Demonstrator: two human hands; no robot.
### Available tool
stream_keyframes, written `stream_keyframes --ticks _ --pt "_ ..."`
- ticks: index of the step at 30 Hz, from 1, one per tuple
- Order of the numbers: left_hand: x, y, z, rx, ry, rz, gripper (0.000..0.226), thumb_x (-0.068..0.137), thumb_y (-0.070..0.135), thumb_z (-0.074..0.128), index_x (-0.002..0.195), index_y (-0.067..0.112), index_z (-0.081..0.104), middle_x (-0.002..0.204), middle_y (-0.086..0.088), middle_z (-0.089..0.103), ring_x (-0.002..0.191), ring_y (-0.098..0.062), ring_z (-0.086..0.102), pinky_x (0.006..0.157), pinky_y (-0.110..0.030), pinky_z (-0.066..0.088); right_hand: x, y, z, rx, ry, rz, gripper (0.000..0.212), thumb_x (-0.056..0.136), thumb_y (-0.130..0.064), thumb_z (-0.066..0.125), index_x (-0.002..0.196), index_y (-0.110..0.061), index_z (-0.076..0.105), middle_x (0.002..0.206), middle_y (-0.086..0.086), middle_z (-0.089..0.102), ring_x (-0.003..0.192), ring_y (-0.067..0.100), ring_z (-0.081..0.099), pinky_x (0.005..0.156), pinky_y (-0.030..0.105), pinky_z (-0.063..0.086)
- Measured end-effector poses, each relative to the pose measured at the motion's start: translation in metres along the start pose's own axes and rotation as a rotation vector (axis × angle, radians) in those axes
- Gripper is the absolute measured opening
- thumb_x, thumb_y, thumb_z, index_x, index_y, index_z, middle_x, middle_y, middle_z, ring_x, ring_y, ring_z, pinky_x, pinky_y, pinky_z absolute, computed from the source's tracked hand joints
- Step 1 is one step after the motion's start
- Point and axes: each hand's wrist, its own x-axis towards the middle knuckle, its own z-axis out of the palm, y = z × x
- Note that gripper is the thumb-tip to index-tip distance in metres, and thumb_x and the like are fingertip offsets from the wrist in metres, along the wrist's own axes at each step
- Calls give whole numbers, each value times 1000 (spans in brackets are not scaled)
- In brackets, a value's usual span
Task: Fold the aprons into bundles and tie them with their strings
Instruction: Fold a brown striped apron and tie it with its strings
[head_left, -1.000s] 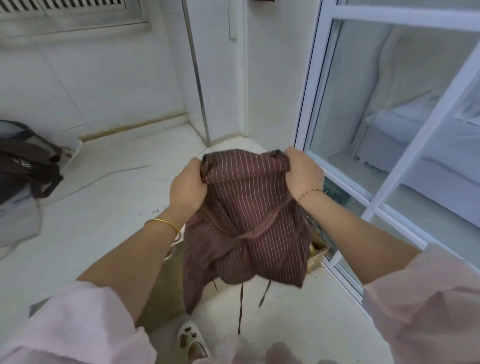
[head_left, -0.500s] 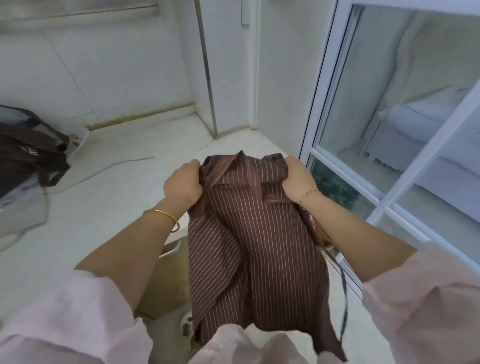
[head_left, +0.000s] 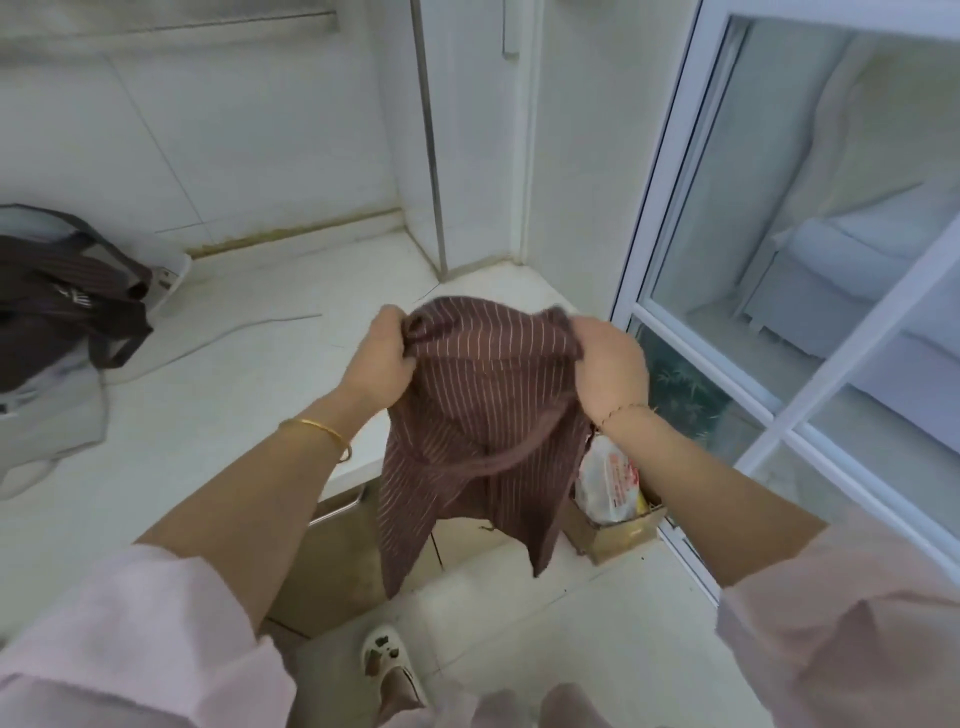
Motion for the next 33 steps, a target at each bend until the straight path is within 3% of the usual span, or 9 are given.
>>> stream_keyframes --ticks 4,10,12,14,16,20,22,29,33 --pt "-25 -29 23 591 -872 -169 14 90 7 45 100 12 52 97 -11 65 92 -32 65 82 -41 53 -19 -5 18 -646 -1190 -98 30 95 -17 47 121 -5 56 107 5 57 93 23 59 78 28 49" --pt "-17 -15 13 235 261 -12 37 84 -6 38 113 7 57 106 -13 61 98 -31 56 76 -35 42 11 -21 4 253 -60 126 48 92 3 36 136 -13 48 136 9 52 124 26 48 104 31 34" --pt "-22 -19 9 329 16 -26 33 84 -4 42 107 8 63 100 -11 63 89 -27 58 75 -33 45 4 -22 7 272 -267 81 42 94 0 38 132 -10 51 135 9 53 126 26 47 104 31 35" --pt "-33 -26 12 531 -612 -223 28 88 0 45 107 5 65 88 -9 65 72 -21 61 67 -30 52 -13 -17 18 -10 -863 166 23 92 -4 46 110 -7 61 112 14 62 107 29 60 79 25 52" --pt "-35 -28 7 545 -657 -287 31 89 -3 39 108 4 62 85 -8 63 65 -21 61 60 -29 53 -12 -13 19 57 -1050 331 14 90 0 50 98 -4 62 98 13 64 83 23 64 56 18 50" --pt "-17 -10 8 221 101 -127 32 88 -5 33 107 5 56 99 -12 60 91 -29 57 73 -31 43 22 -27 16 461 -285 381 37 89 7 38 116 0 62 120 15 60 108 29 56 89 27 44" --pt "-8 -5 7 10 129 -170 30 88 -6 32 103 4 56 97 -13 63 88 -28 60 68 -29 41 25 -38 10 551 -199 374 37 88 7 33 108 4 63 109 15 62 100 25 55 77 24 40" --pt "-9 -28 -10 125 -99 -278 9 92 6 48 87 7 54 81 -14 66 69 -25 67 54 -23 46 15 -28 17 409 -694 350 20 73 -10 63 91 -2 57 89 13 59 81 27 58 69 33 48" --pt "-3 -14 -25 125 255 -43 37 82 -8 39 110 7 59 95 -13 68 88 -26 64 77 -34 51 27 -39 0 195 -27 60 18 89 2 42 103 -3 51 94 12 58 90 28 57 71 32 43"
